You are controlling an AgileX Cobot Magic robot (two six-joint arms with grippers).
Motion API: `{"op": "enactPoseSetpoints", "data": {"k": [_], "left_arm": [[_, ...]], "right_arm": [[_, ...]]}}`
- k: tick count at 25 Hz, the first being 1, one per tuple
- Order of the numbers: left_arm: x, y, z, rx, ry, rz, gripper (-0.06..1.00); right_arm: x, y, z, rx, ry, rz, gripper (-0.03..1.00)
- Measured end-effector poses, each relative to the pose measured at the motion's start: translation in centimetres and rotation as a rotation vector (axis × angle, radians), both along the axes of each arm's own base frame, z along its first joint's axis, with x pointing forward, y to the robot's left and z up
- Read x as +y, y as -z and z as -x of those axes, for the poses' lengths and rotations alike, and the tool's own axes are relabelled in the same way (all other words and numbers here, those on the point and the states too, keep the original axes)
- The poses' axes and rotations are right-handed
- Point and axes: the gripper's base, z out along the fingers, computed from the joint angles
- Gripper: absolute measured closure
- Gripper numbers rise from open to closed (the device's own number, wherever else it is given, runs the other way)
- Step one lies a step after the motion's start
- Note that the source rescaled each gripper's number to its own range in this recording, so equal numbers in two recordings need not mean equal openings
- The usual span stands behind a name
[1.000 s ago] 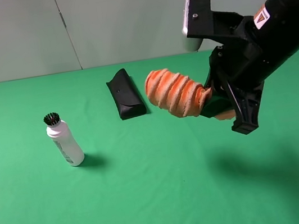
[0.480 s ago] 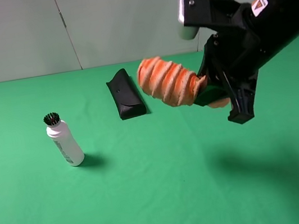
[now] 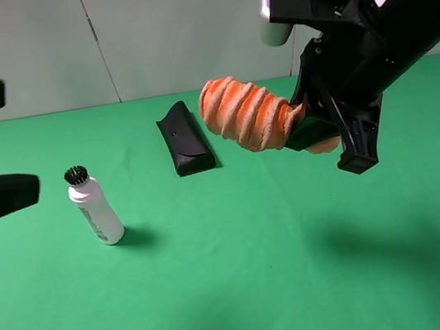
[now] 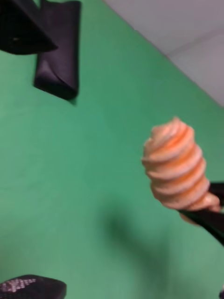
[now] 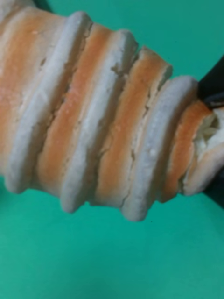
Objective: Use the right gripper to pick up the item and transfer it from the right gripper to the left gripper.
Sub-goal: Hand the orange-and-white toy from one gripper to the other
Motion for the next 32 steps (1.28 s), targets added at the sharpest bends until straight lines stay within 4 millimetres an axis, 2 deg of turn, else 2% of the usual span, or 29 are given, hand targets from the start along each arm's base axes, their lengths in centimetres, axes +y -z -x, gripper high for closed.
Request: {"op": "enactPoseSetpoints", "data": {"k": [7,14,27,32], "left_arm": [[-2.3,1.5,-3.6,-0.005,0.202,-0.019,-0.06],[-3.9,3.5,-5.7,0.001,0.331,0.029,-0.06],[-5.1,5.5,-7.4,-0.006,0.432,0.098,-0.06],[-6.7,6.2,-7.4,-0.028,0.508,0.098,-0.06]], "right_arm": [[0.0,0.0,0.0,0.002,-0.001,0.002,0.95],[0.0,0.0,0.2,0.019,-0.003,0.002,0.95],[0.1,0.0,0.4,0.015,-0.073,0.009,0.95],[0.3,0.0,0.5,0.015,-0.097,-0.004,0.95]]}}
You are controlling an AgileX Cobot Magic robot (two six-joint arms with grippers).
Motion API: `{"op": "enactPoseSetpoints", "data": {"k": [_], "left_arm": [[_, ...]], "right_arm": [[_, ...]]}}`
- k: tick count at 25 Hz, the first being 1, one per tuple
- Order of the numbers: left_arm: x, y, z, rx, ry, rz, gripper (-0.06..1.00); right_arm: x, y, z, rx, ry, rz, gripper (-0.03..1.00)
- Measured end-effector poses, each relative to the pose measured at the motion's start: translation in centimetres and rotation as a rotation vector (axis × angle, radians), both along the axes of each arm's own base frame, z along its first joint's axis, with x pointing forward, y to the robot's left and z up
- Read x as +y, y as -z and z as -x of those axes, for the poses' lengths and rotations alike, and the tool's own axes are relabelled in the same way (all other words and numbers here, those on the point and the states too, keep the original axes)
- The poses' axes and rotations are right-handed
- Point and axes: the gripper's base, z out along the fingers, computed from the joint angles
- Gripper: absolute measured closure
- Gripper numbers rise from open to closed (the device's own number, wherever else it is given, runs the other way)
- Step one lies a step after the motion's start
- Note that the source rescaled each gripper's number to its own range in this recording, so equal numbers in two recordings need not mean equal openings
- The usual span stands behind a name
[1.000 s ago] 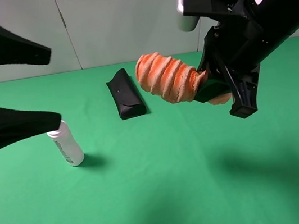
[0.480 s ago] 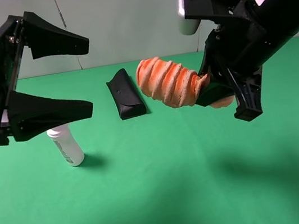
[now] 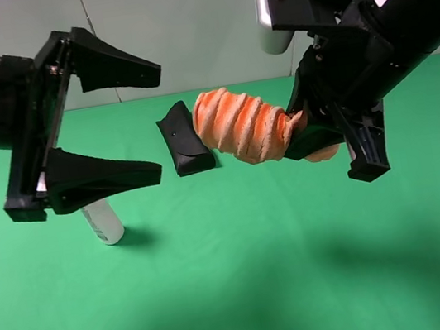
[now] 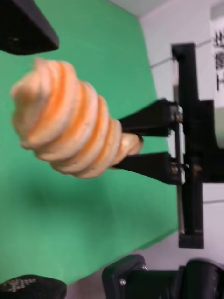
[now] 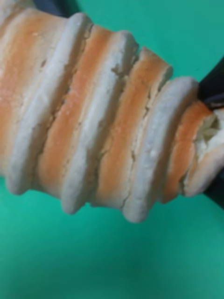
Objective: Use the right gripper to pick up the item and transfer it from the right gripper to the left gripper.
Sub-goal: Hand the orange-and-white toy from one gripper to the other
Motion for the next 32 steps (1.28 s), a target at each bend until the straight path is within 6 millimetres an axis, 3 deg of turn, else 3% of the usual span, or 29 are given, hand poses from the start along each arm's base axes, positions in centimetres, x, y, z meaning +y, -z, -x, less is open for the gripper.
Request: {"op": "enactPoseSetpoints", "data": {"k": [9,17,23,32], "left_arm": [[-1.9,0.5,-2.3,-0.010,0.022,0.006,-0.06],[-2.5,2.9,-3.5,0.076,0.019,0.029,-0.06],[-2.7,2.7,-3.8,0.051,0.021,0.054,-0.06],[-4.6,3.1,-2.9,-0.001,0.053,-0.002,-0.06]], "right_arm": [[0.0,0.0,0.0,-0.002,-0.009,-0.002,0.95],[0.1,0.0,0.1,-0.007,-0.029,-0.007,0.95],[0.3,-0.1,0.2,0.001,-0.040,-0.026,0.95],[0.5,-0.2,0.3,0.007,-0.055,-0.048,0.95]]}}
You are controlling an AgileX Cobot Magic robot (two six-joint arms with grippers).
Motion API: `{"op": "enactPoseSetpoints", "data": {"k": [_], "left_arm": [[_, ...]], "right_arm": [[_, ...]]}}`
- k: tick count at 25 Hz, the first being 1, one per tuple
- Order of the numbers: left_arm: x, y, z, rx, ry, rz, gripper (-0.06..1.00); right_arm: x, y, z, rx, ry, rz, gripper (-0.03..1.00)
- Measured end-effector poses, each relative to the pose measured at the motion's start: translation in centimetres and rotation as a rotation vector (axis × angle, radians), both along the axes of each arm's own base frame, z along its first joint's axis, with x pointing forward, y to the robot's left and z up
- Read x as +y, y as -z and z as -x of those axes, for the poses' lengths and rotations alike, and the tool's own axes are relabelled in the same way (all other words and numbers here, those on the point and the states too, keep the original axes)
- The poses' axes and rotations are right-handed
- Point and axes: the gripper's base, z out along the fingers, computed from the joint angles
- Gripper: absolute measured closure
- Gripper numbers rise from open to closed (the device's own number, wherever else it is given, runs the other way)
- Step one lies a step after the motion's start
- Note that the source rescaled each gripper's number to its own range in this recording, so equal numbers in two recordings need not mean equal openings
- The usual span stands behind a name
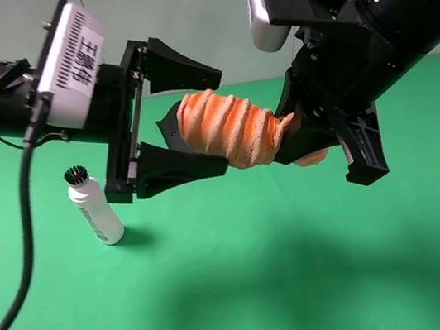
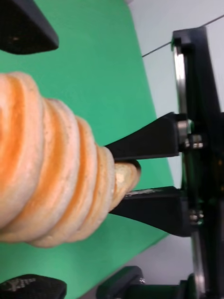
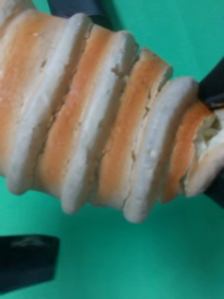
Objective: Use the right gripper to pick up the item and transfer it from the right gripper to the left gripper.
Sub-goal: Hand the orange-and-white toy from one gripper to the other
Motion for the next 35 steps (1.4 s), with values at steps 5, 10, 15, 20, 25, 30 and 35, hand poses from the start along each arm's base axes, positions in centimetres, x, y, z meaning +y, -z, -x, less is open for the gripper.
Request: {"op": "enactPoseSetpoints", "data": {"k": [5,10,15,20,25,30,35], "left_arm": [[-0.1,0.0,-0.1,-0.003,-0.014,-0.001,-0.06],[-0.1,0.0,-0.1,-0.001,-0.019,0.005,-0.06],[-0.3,0.0,0.0,-0.004,-0.023,-0.003,-0.06],[-1.3,0.3,0.5,-0.019,-0.020,-0.036,-0.06],[-1.3,0.3,0.4,-0.020,-0.033,-0.039,-0.06],[-1.5,0.3,0.4,-0.018,-0.044,-0.037,-0.03],[-2.2,0.4,0.6,-0.025,-0.067,-0.056,0.09]], "right_arm": [[0.0,0.0,0.0,0.002,0.001,-0.003,0.95],[0.0,0.0,0.0,0.003,0.001,-0.004,0.95],[0.0,0.0,0.0,0.003,0.001,-0.004,0.95],[0.0,0.0,0.0,0.004,0.001,-0.005,0.97],[0.0,0.0,0.0,0.004,0.001,-0.005,0.97],[0.0,0.0,0.0,0.004,0.001,-0.005,0.97],[0.0,0.0,0.0,0.004,0.002,-0.007,0.97]]}}
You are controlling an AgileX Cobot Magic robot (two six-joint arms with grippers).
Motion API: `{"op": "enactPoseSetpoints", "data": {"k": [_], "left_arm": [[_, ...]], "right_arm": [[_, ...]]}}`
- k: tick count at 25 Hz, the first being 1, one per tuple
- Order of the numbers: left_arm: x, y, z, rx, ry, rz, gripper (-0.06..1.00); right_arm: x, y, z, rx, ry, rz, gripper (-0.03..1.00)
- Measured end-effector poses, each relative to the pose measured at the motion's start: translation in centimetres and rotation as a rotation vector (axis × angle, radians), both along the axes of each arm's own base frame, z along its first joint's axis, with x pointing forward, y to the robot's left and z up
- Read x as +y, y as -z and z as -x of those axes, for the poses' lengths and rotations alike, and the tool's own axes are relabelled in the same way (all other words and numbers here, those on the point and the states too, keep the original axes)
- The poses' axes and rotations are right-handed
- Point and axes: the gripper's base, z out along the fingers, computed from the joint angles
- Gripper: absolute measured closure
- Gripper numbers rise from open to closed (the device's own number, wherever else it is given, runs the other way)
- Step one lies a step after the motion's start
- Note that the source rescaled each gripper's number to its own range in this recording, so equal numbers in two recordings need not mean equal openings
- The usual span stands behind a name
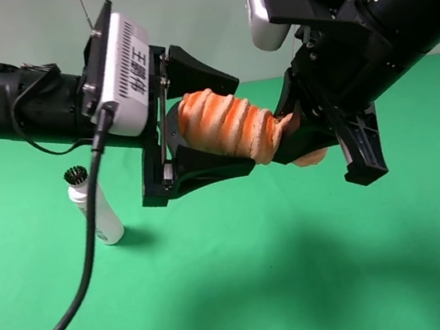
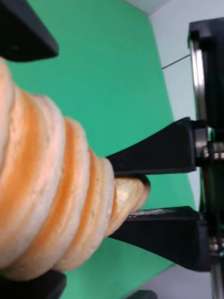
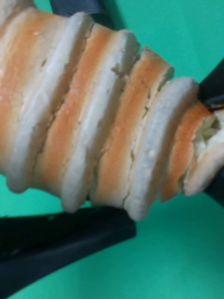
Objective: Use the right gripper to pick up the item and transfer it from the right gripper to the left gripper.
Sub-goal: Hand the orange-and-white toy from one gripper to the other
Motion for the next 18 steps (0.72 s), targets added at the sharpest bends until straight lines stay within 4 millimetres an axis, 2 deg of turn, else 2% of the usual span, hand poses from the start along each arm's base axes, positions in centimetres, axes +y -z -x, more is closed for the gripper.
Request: {"op": "enactPoseSetpoints", "data": {"k": [5,6,18], "left_arm": [[-0.16,0.14,0.04,-0.009,-0.009,-0.019,0.56],[-0.16,0.15,0.04,-0.010,-0.009,-0.020,0.61],[-0.15,0.20,0.03,-0.032,-0.001,-0.030,0.73]], "right_arm": [[0.00,-0.03,-0.13,-0.015,0.004,-0.001,0.97],[-0.01,-0.03,-0.14,-0.017,0.003,0.001,0.97],[-0.02,-0.02,-0.13,-0.015,0.003,0.002,0.97]]}}
